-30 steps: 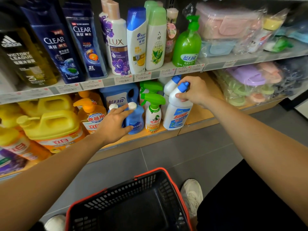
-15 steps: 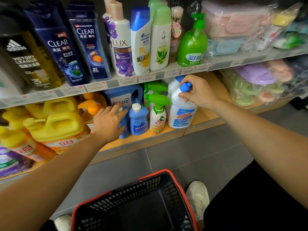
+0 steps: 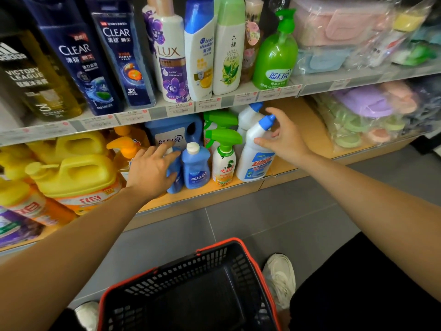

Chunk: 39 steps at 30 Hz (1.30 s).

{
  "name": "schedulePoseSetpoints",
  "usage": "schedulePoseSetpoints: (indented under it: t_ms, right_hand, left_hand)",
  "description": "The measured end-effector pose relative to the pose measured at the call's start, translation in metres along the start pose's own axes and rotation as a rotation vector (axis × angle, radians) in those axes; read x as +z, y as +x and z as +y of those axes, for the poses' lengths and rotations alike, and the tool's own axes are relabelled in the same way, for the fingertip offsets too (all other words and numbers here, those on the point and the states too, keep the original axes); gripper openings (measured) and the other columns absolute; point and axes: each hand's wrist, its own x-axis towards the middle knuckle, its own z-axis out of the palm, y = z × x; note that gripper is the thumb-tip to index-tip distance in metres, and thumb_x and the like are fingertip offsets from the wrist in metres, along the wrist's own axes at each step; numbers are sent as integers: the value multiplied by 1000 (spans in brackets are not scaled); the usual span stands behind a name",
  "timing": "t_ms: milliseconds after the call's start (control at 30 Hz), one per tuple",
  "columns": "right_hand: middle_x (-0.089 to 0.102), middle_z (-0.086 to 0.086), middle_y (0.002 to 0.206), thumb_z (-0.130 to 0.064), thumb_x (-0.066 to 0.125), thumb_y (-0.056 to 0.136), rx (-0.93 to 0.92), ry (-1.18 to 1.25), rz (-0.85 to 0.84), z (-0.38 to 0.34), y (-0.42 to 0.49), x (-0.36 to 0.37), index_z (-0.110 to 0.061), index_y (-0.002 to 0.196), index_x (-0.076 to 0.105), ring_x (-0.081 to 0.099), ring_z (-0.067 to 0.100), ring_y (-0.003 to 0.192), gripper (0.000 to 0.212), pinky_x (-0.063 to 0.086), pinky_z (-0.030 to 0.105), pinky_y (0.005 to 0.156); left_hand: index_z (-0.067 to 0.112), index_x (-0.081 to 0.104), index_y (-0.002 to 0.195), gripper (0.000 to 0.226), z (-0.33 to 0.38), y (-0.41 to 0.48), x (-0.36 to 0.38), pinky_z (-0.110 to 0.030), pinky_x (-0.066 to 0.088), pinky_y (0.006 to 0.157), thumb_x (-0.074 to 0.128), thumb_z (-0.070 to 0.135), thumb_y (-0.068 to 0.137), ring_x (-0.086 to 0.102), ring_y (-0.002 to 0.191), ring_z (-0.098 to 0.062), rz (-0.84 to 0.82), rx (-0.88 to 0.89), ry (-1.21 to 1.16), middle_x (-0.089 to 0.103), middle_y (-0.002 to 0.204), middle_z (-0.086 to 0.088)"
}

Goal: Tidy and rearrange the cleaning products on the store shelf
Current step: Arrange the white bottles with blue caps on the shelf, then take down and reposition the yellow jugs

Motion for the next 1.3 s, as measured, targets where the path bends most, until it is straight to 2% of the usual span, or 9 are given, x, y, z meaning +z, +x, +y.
schedulePoseSetpoints:
  t_ms: [167,267,400,500,667,733,833,1000,1300]
  right_hand:
    - [54,4,139,-23,83,79,324,105,154,3,-18,28,-10,152,31,55,21,123,90,46,32,98]
    - [58,7,135,-22,84,77,398,170,183,-13,-37,49,-12,143,42,57,25,123,79,48,41,102]
    - [55,1,127,-25,87,74,445,197,9,-41,-68,77,-11,139,48,56,18,112,77,45,27,89]
    - [62,0,118,-22,85,77,335,230,-159,-64,-74,91,-13,133,57,61,9,94,63,46,14,73]
    - [66,8,125,-19,82,80,79,129,-402,-113,-63,115,-11,126,64,61,23,113,49,50,35,95]
    - [68,15,117,-17,82,80,-108,51,-456,-131,-60,127,-10,120,66,64,31,106,44,52,42,92]
    - [59,12,131,-20,83,79,-336,-50,-482,-157,-52,147,-9,132,59,55,28,120,59,40,29,100]
    - [36,7,157,-22,77,84,-389,-27,-485,-188,-36,181,-19,156,25,37,25,141,89,35,40,113]
    - [49,-8,111,-15,72,88,-527,1,-359,-182,-23,199,-26,132,58,53,12,100,46,48,33,87]
  left_hand:
    - [19,63,135,65,-2,3,-7,-45,50,87,83,29,74,65,108,-40,-26,-4,-82,56,145,-12]
    - [19,55,143,69,-4,3,-20,-45,47,93,79,30,79,60,121,-39,-63,39,-131,41,158,-13]
    - [17,59,141,58,-10,-13,-45,-43,42,105,75,25,85,52,135,-34,-74,99,-195,45,155,-11]
    - [12,67,131,50,-23,-37,-67,-42,49,99,78,19,83,62,122,-34,-44,130,-246,64,137,-12]
    - [16,74,120,39,-67,-78,-102,-42,55,83,80,20,81,68,103,-32,-23,66,-164,74,113,-8]
    - [14,73,119,40,-91,-94,-108,-43,55,85,82,20,80,67,106,-33,-8,12,-134,72,116,-9]
    - [14,62,136,57,-122,-114,-103,-47,48,100,80,28,84,58,124,-37,-72,-126,-97,60,139,-13]
    - [29,29,158,79,-142,-126,-82,-45,41,109,67,48,91,35,143,-31,-222,-323,-99,37,161,-3]
    - [27,66,128,47,-156,-146,-77,-41,49,92,69,49,87,56,108,-21,-191,-262,-401,63,114,2]
